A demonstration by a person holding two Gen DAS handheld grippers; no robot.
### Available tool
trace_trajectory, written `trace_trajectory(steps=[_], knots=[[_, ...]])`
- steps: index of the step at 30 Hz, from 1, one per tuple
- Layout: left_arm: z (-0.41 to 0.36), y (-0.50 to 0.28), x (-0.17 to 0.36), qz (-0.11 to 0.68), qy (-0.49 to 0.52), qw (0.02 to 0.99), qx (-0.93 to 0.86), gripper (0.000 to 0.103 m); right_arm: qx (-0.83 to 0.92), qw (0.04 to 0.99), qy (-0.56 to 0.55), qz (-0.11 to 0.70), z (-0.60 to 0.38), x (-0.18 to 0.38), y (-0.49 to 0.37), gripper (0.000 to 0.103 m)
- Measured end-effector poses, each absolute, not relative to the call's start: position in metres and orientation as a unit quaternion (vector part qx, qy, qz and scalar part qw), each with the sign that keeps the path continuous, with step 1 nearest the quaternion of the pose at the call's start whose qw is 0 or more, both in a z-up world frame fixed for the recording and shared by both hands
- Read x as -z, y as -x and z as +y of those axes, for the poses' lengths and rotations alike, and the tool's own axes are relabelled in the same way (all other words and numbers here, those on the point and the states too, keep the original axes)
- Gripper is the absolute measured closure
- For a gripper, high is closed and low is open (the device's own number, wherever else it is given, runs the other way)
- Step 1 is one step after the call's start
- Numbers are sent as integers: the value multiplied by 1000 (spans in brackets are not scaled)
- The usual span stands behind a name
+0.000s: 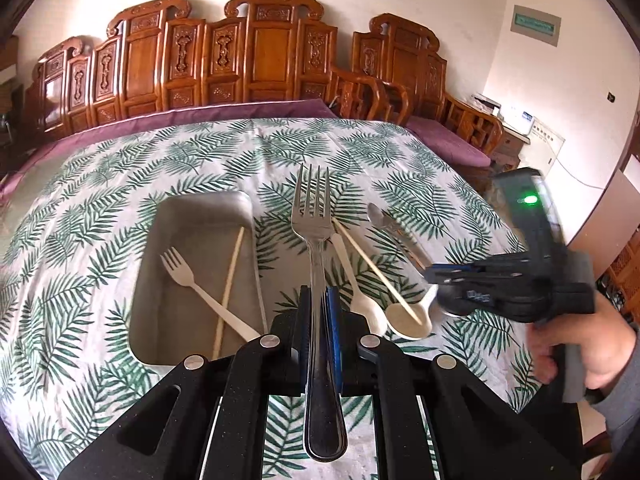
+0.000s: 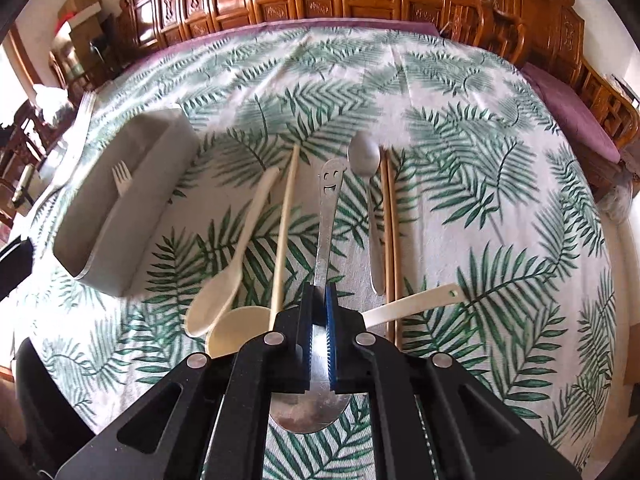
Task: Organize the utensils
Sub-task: 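Lower the steel fork into the tray and open the left gripper while the right carries the spoon over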
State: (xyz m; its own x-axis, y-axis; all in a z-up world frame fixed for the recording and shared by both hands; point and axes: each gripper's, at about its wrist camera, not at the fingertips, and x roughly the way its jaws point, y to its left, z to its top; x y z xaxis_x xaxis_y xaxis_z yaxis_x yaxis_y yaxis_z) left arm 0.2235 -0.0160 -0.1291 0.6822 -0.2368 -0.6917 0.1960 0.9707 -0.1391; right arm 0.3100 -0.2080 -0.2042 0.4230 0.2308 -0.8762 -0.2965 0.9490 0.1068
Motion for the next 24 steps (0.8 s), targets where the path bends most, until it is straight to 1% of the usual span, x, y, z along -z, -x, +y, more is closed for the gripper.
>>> trace_trajectory(steps=[4, 11, 24], knots=[[-2, -230, 127, 378, 26, 919, 107, 96, -169, 850, 26, 498, -205, 186, -307, 96], [26, -251, 139, 394, 15, 915, 83, 96, -200, 856, 20, 477, -185, 164, -301, 96], [59, -292, 169, 435, 18, 899, 56, 95, -244, 849, 37, 467, -138, 158, -292, 96]])
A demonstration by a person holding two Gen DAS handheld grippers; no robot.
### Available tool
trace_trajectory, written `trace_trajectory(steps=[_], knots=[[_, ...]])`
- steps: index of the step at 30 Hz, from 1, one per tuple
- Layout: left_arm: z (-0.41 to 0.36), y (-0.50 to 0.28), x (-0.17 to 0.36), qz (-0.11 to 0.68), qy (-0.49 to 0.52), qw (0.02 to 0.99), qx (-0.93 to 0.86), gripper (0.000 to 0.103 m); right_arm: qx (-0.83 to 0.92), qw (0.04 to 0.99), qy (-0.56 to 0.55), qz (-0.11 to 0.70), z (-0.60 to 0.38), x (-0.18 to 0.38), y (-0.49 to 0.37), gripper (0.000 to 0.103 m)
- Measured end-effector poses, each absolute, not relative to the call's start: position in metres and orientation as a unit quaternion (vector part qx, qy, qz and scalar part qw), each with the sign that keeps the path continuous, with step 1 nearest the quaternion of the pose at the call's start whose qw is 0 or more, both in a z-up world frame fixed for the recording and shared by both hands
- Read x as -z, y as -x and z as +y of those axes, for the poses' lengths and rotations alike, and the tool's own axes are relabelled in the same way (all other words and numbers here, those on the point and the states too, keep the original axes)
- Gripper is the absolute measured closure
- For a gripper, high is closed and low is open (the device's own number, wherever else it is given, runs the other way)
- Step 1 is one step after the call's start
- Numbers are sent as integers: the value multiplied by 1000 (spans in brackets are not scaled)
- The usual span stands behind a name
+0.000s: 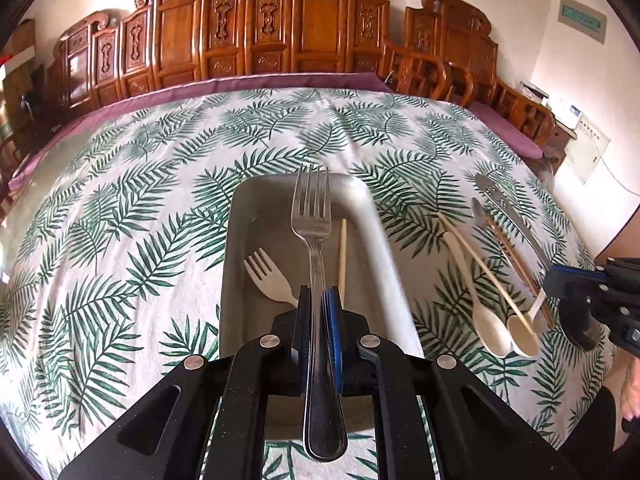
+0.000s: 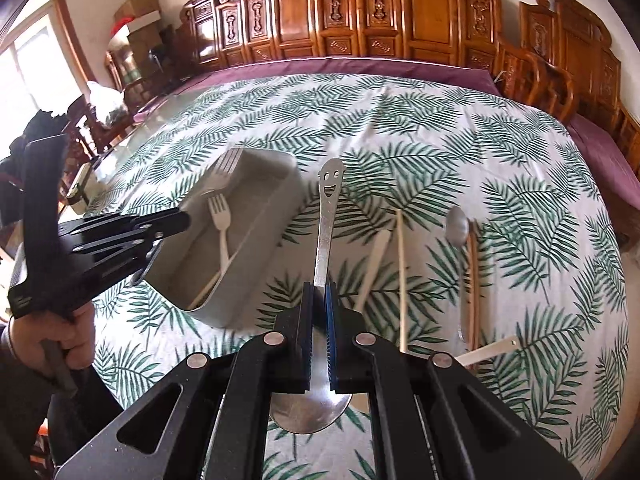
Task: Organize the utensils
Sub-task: 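Lower the steel fork into the tray and open the left gripper while the right carries the spoon over, then lower the smiley steel spoon into the tray and open the right gripper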
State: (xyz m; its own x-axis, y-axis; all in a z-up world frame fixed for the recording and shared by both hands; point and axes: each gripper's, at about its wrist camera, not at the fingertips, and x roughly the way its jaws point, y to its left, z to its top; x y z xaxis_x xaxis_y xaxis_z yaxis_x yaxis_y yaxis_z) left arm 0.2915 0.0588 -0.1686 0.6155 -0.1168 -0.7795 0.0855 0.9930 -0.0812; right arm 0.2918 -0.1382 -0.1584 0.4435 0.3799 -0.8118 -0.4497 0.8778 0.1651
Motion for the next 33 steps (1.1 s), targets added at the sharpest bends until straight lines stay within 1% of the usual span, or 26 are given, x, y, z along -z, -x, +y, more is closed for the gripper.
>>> trace_trajectory(steps=[9, 16, 23, 24, 25, 27, 32, 33], knots=[[65, -304, 181, 447, 25, 893, 55, 95, -255, 844, 42, 469, -122, 160, -293, 96], [74, -296, 166, 427, 24, 902, 60, 95, -267, 840, 45, 470, -101, 163, -298, 96], [92, -266, 139, 405, 11, 912, 55, 94, -289, 836, 39, 464, -68, 163, -303, 96], [97, -262, 136, 402, 14, 914, 52, 92, -293, 835, 39, 464, -63, 164, -303, 96], [102, -254, 131, 395, 17, 917, 48, 85, -296, 834, 41, 464, -56, 165, -303, 96], [111, -244, 126, 384, 18, 922, 43, 77, -300, 832, 43, 464, -46, 168, -304, 96], [135, -226, 119, 370, 24, 929, 17, 72, -304, 828, 51, 468, -23, 177, -310, 96], [140, -221, 118, 366, 24, 930, 10, 65, -303, 828, 52, 469, -19, 179, -311, 96]])
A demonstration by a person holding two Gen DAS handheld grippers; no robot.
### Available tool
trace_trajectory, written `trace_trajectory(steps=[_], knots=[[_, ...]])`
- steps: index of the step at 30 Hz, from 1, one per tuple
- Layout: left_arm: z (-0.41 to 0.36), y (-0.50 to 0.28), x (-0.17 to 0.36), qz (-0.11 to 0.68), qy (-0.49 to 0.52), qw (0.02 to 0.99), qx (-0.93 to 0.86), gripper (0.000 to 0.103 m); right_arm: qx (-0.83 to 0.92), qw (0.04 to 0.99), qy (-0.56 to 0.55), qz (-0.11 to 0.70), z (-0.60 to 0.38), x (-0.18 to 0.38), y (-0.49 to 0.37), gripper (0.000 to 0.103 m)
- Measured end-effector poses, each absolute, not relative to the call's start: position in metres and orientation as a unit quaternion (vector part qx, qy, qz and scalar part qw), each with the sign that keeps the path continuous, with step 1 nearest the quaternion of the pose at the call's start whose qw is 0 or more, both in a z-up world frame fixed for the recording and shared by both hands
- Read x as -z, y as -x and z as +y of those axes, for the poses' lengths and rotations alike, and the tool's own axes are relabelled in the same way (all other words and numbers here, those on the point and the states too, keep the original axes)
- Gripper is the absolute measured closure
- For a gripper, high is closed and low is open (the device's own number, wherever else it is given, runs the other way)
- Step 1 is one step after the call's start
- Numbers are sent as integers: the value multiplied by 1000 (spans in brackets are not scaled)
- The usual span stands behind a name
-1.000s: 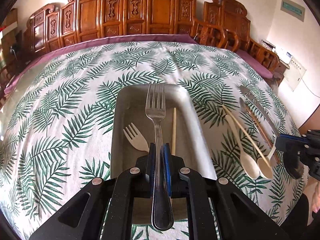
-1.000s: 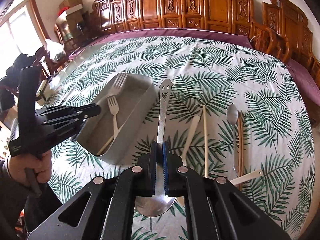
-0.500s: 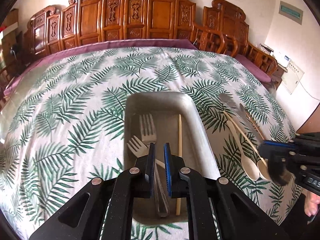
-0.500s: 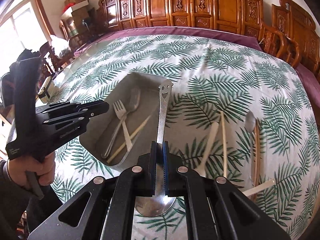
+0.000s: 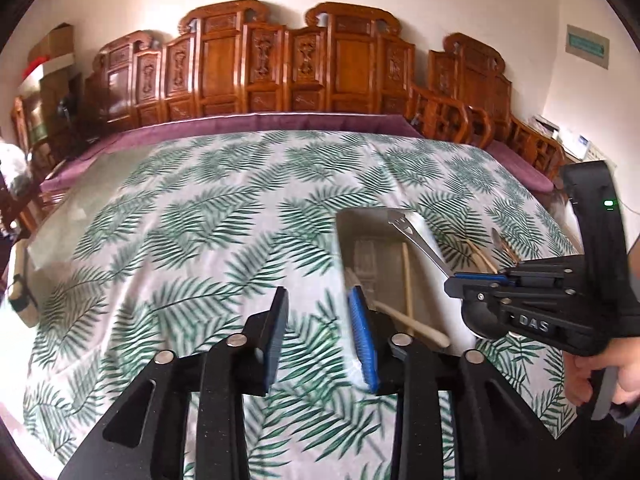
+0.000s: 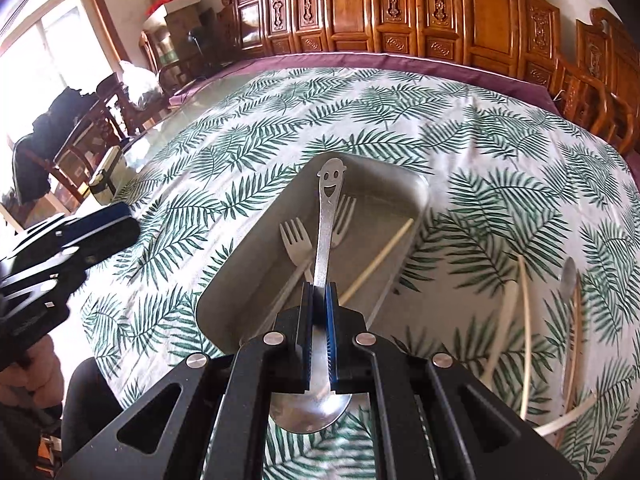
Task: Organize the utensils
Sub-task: 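Lower the smiley steel spoon into the tray and open the right gripper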
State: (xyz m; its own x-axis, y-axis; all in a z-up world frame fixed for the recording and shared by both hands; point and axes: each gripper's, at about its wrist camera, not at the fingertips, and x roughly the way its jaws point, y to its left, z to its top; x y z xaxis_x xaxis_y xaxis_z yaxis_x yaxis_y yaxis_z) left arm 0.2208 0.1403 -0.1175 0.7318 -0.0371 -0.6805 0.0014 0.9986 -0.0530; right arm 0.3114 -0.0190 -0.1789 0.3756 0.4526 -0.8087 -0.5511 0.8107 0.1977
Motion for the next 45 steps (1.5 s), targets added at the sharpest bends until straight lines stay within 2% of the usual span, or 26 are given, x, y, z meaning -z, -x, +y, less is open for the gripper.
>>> trace_trajectory(steps=[1, 3, 5, 6, 7, 14, 22, 32, 34, 35, 45], knots=[[145, -217, 116, 361, 26, 932, 7, 58, -302, 827, 54, 471, -15, 182, -313, 96], [150, -212, 115, 354, 26, 935, 5, 53, -299, 826, 58, 475, -10, 187, -316, 96], [154, -207, 113, 347, 20, 938, -3, 43, -296, 824, 62, 479, -4, 192, -319, 96], [154, -206, 113, 343, 16, 939, -6, 31, -294, 823, 63, 481, -2, 196, -321, 96], [155, -205, 111, 336, 12, 942, -7, 27, -293, 823, 64, 482, -1, 198, -321, 96], [154, -203, 117, 339, 18, 941, 2, 26, -281, 826, 68, 483, 4, 206, -324, 95], [148, -200, 120, 341, 17, 940, 10, 26, -269, 839, 61, 469, -7, 189, -318, 95], [120, -191, 115, 334, -6, 942, 36, 26, -239, 860, 65, 446, -80, 158, -277, 95], [110, -188, 117, 336, -17, 941, 45, 26, -231, 864, 68, 443, -97, 156, -269, 83], [107, -188, 118, 336, -20, 940, 48, 26, -223, 866, 68, 443, -109, 156, -264, 81], [55, -176, 138, 357, -68, 927, 94, 26, -180, 873, 24, 452, -195, 164, -245, 81]])
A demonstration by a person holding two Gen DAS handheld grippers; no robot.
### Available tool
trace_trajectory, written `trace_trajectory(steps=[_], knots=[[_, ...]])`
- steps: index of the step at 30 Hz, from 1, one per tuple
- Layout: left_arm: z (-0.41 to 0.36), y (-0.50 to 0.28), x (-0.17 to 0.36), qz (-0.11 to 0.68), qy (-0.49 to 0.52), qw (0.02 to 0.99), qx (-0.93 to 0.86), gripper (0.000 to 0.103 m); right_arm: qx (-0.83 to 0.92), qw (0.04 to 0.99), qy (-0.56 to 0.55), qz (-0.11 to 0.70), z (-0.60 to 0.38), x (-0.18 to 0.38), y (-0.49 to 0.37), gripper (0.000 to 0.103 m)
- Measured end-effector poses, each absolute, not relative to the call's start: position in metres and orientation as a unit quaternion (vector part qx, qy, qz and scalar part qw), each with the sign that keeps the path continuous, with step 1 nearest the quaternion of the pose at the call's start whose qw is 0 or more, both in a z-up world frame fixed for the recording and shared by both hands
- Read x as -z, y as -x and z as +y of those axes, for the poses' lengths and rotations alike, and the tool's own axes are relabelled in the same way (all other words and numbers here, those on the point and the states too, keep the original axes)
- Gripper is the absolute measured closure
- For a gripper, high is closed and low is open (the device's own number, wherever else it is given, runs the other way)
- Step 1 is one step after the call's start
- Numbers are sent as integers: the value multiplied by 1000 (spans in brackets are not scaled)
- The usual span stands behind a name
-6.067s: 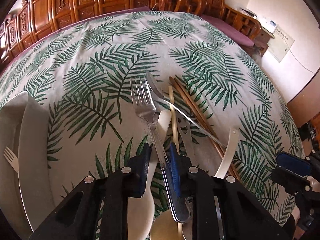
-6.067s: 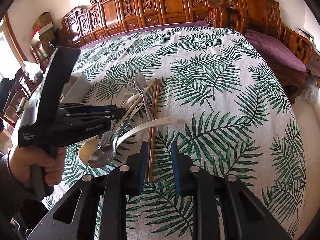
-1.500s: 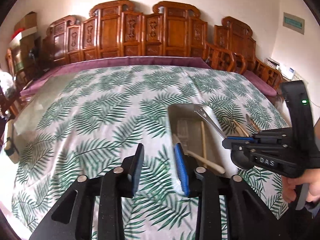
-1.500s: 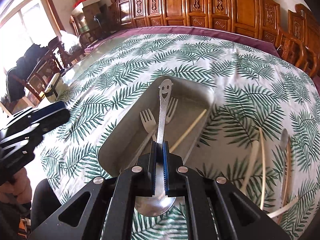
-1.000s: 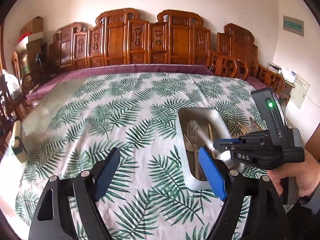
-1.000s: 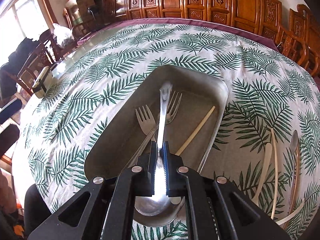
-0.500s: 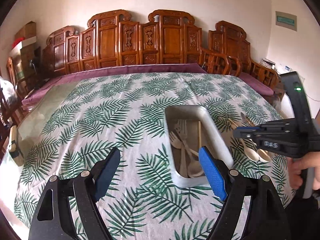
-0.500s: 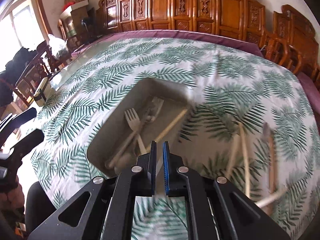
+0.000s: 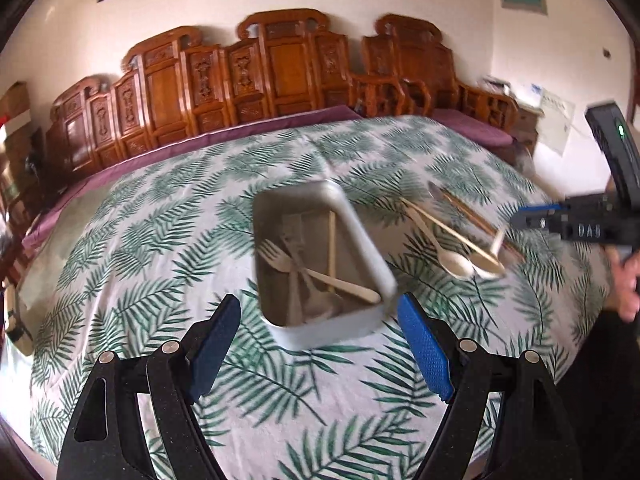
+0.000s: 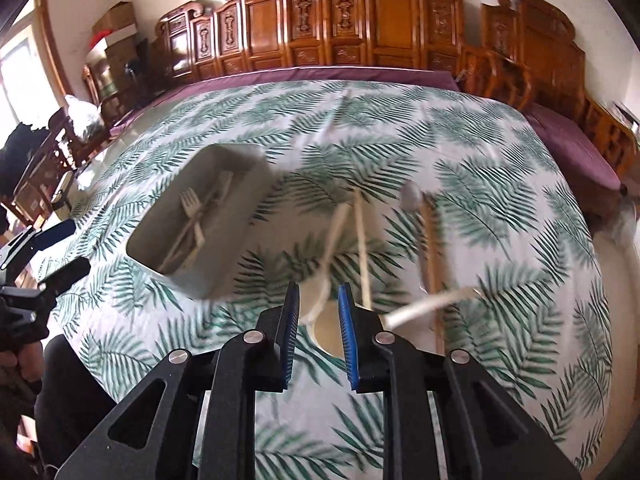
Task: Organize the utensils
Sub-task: 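Lower the smiley steel spoon into the tray and open the right gripper, then lower the right gripper onto the utensils and grasp a wooden chopstick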
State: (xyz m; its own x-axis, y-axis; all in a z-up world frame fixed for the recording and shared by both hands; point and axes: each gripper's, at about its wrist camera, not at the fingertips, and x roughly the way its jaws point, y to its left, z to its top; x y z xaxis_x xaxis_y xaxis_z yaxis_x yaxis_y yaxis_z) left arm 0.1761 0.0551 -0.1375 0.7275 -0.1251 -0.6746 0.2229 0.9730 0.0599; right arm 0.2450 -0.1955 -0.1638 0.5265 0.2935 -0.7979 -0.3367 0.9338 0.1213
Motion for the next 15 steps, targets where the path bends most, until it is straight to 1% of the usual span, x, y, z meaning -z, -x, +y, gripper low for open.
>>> trace_trajectory(steps=[10, 15], knots=[[6, -174, 165, 398, -74, 905, 134, 26, -176, 866, 12, 468, -242, 190, -240, 81], [-14, -189, 161, 402, -73, 903, 133, 26, -184, 862, 8, 471, -249, 198, -251, 81]])
